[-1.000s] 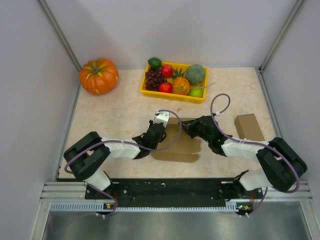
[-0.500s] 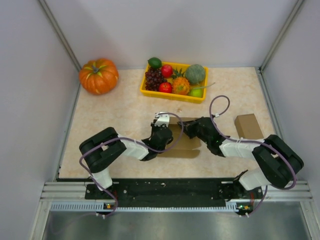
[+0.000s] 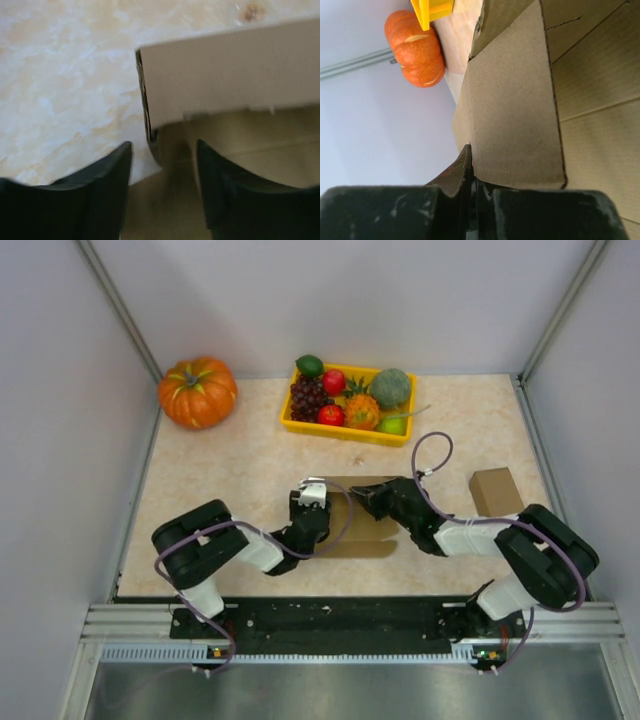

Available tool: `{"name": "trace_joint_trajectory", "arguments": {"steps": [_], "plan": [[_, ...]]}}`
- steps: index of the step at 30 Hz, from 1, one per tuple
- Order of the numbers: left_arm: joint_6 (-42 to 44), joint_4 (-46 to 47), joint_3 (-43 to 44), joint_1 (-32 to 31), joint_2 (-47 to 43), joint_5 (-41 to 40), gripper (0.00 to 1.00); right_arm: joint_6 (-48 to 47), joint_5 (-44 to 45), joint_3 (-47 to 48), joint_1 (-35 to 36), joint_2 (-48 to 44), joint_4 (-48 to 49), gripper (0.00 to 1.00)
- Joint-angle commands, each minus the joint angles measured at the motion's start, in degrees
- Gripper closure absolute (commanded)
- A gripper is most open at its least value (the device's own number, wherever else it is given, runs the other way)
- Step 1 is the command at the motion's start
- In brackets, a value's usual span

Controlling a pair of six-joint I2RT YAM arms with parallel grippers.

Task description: Fold the paper box

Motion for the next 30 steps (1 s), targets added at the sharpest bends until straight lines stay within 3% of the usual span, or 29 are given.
{"name": "trace_joint_trajectory", "arguments": {"steps": [1, 8, 12, 13, 16, 21, 28, 30], "plan": [[-4.7, -2.9, -6.8, -0.1, -12.3, 14.2, 0.32, -4.3, -0.8, -0.7, 1.1, 1.8, 0.4, 1.00], [-11.7, -22.3, -11.6, 1.9, -35.9, 36.4, 0.27, -6.3, -0.5, -1.6, 0.3, 0.9, 0.7, 1.00], [-23.3, -35.0, -7.3, 12.3, -43.7, 54.3, 0.19, -7.8, -0.9, -2.0, 0.0, 1.2, 1.0, 1.00], [-24.8, -36.7, -5.0, 18.1, -43.5, 57.3, 0.18, -8.0, -1.1, -2.0, -0.1, 1.4, 1.3, 1.00], [-26.5, -40.6, -0.4, 26.4, -39.9, 62.9, 0.12, -8.4, -1.9, -1.9, -0.1, 2.5, 2.9, 1.00], [-25.8, -36.8, 5.3, 31.0, -29.5, 68.5, 0.16, -8.9, -2.6, -1.5, -0.1, 3.6, 4.3, 1.00], [-27.4, -27.7, 8.0, 31.7, -14.4, 73.4, 0.43, -10.0, -2.8, -1.0, 0.0, 3.6, 3.0, 1.00], [-27.6, -24.6, 7.0, 31.8, -12.4, 73.5, 0.56, -10.4, -3.0, -1.1, 0.0, 3.7, 3.1, 1.00]]}}
